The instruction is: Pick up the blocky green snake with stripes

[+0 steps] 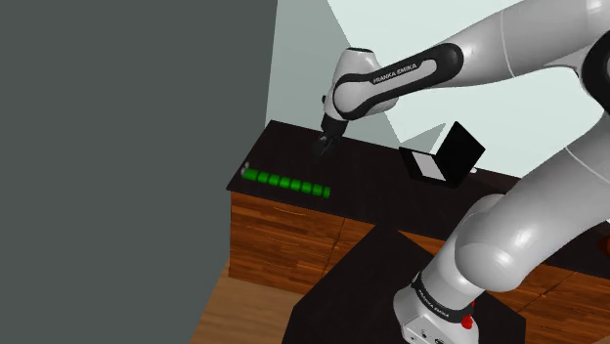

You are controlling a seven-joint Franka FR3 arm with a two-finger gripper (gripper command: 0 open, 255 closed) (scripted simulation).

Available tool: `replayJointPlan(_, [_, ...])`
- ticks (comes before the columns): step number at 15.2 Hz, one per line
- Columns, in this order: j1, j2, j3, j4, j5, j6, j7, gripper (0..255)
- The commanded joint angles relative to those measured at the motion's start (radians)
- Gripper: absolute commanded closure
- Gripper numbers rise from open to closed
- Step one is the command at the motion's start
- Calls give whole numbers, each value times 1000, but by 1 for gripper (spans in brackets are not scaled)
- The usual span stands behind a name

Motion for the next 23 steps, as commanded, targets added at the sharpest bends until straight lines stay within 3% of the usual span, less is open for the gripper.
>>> replayJointPlan(1, [0,78,-12,25,0,54,-44,0])
replayJointPlan(12, [-33,520,-19,277,39,251,-271,0])
replayJointPlan(23, [-90,922,18,650,27,294,-414,0])
